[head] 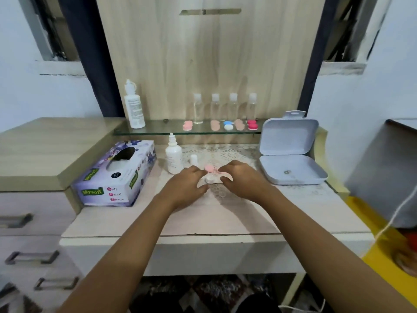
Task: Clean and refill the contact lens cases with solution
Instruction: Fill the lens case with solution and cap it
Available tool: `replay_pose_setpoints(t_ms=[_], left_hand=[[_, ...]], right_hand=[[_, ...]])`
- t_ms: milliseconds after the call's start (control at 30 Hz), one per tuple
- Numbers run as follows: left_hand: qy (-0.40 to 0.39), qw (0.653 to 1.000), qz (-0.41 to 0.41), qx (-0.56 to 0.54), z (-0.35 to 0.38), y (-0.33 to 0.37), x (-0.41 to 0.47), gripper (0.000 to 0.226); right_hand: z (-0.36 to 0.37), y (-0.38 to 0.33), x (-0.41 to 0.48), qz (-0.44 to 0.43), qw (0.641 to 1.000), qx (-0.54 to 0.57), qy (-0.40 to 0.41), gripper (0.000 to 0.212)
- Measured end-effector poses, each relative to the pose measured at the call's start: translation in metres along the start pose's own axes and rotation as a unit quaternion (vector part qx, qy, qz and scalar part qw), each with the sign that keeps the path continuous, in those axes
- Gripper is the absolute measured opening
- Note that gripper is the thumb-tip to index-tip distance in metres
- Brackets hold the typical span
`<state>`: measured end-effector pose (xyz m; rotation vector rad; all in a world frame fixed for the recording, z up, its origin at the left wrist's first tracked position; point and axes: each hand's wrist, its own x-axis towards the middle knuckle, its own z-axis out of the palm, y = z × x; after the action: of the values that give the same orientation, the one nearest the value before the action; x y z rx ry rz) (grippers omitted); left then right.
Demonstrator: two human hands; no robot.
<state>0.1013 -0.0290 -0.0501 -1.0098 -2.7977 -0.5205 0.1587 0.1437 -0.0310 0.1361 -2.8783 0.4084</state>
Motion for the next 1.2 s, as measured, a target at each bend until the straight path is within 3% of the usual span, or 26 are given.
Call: replay_pose_setpoints(t_ms=[167,333,667,767,900,967,1067,1200], left_hand=[[-0.003,1.000,0.002,-0.002,0.019,-0.005,0.016,0.048],[0.022,1.000,-0.004,0.021,0.028,-0.010,0.027,0.045],[0.054,0.999,0.006,-0.002,0.038,-0.017,0.028,0.046],[0.154,0.985,0.005,-0.082,0.028,-0.014,0.022,0.037],[0.350,0.925,-0.075,-0.125,0.005,-0.012,0.021,0.022],[0.381,0.899,-0.153,-0.151,-0.003,-0.017,0.026,0.032],[0.349,0.880,-0.239,-0.218,-0.006,-0.034,0.035,0.062],[0.275,0.877,-0.265,-0.292,0.005,-0.054,0.045,0.082]], right_hand=[[0.021,0.019,0.000,0.054,0.998,0.029,0.027,0.039],[0.040,0.022,0.003,0.086,0.989,0.052,0.104,0.036],[0.047,0.027,0.008,0.096,0.988,0.078,0.097,0.026],[0.049,0.027,0.009,0.093,0.987,0.077,0.105,0.025],[0.050,0.026,0.008,0.091,0.986,0.080,0.119,0.024],[0.050,0.026,0.008,0.092,0.986,0.076,0.114,0.026],[0.049,0.026,0.008,0.092,0.987,0.072,0.108,0.027],[0.049,0.026,0.008,0.092,0.988,0.069,0.103,0.029]])
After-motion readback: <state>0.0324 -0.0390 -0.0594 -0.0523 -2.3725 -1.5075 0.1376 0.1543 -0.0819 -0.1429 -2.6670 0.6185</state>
